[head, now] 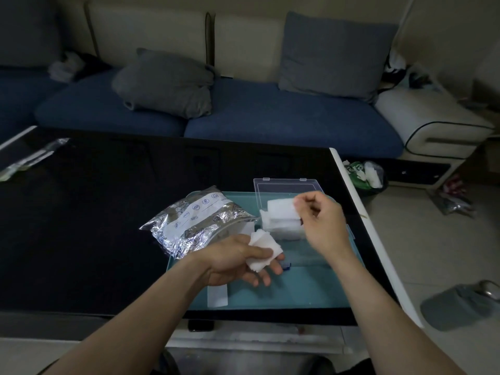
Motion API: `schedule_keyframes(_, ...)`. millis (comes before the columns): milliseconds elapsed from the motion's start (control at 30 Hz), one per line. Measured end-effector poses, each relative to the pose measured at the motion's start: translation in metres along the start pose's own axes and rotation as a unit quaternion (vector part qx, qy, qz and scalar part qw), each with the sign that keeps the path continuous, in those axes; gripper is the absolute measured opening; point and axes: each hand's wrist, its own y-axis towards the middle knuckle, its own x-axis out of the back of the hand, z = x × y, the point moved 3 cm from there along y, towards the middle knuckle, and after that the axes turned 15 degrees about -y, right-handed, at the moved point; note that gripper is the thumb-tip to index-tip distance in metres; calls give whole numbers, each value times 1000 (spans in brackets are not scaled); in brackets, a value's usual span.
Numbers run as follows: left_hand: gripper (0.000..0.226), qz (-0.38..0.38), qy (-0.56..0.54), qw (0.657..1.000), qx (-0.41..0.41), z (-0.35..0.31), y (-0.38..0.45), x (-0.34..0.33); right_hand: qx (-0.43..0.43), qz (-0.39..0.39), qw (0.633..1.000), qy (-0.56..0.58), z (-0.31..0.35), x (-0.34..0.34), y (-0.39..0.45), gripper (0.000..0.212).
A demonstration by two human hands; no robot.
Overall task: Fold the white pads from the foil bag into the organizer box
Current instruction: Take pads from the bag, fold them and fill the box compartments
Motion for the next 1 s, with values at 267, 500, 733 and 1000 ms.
schedule_keyframes(267, 48, 80, -147, 985, 35, -11, -5, -7, 46, 211, 973, 82, 11, -9, -13, 8)
schedule_keyframes(500, 29, -15, -169, 985, -43, -11, 5, -5, 78, 133, 988, 15, 14, -16, -13, 39)
schedule_keyframes(733, 36, 33, -169, 984, -34, -10, 3, -9, 136, 287, 946, -57, 26, -28, -33, 97)
schedule_keyframes(1000, 36, -7, -180, 983, 15, -10, -2, -7, 171, 238, 949, -119, 33, -29, -32, 74)
